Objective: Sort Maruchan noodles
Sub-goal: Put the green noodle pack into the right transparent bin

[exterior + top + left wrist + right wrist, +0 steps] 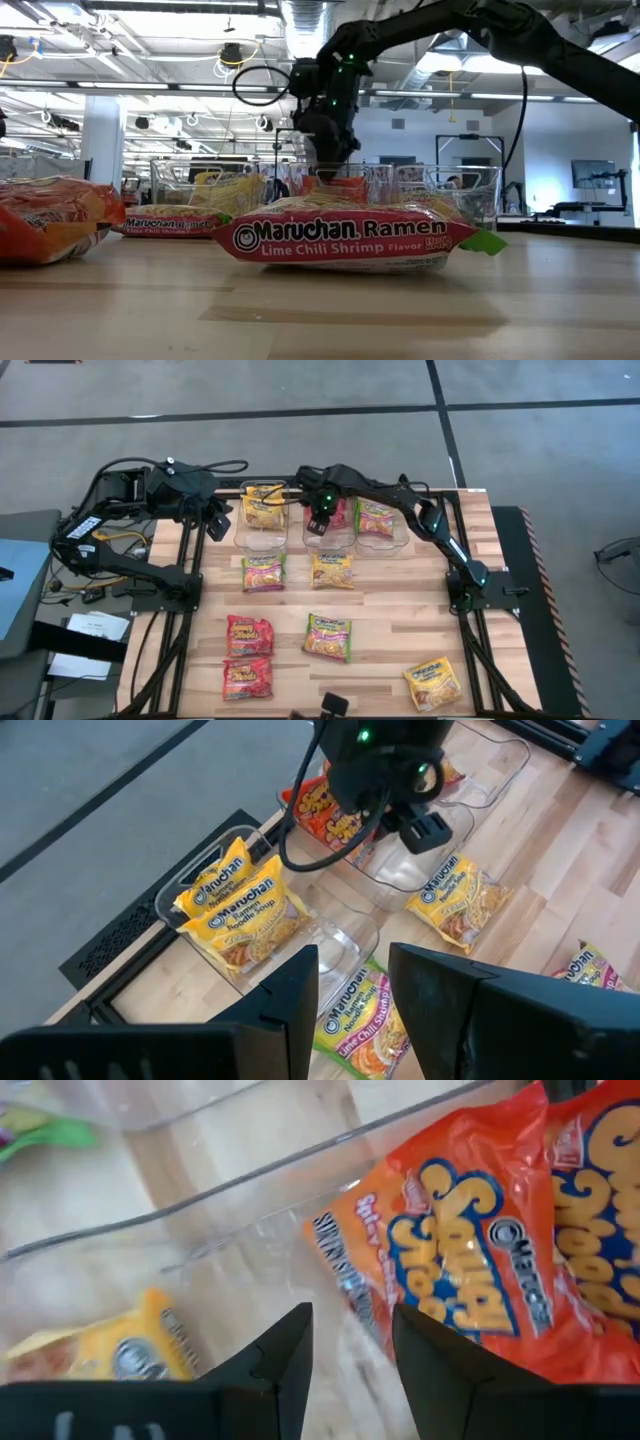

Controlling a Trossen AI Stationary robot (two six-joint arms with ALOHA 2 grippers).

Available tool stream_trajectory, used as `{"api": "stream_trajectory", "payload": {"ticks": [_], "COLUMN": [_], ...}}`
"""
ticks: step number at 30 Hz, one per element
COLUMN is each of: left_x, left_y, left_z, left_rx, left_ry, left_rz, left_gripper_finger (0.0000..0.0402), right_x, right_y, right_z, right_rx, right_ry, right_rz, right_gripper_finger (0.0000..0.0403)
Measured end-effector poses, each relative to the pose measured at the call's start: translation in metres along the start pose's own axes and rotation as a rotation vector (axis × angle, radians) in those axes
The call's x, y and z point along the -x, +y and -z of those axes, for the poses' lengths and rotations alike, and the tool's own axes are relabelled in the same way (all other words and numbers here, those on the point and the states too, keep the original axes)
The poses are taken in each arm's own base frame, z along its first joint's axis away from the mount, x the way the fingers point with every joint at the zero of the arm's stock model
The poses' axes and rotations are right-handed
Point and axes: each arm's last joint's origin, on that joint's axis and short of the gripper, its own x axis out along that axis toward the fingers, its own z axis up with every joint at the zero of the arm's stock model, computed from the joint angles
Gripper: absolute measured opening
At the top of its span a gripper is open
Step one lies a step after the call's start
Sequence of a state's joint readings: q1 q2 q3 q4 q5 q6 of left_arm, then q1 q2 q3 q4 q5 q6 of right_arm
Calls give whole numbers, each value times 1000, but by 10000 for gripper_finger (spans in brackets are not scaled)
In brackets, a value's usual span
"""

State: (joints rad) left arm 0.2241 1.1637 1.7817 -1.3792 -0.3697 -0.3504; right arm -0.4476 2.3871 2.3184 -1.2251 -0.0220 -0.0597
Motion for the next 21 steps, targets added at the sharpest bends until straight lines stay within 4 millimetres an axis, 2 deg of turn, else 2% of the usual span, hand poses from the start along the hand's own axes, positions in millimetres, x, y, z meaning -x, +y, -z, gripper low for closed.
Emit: {"api": "stream_trajectory", "payload": {"ticks": [14,21], "left_x": [0,2], "left_y": [-2,-5], "left_z": [5,13], "left_rx": [5,2], "left_ry": [74,165], "left_rz": [93,142], "left_gripper_finger": [113,113], "right_x": [65,108], "right_y": [23,52], "right_z": [19,31], "right_rx": [-20,-46], "right_ry": [46,-2], "right_rz": [-24,-58], "right_gripper_finger": [164,164]}}
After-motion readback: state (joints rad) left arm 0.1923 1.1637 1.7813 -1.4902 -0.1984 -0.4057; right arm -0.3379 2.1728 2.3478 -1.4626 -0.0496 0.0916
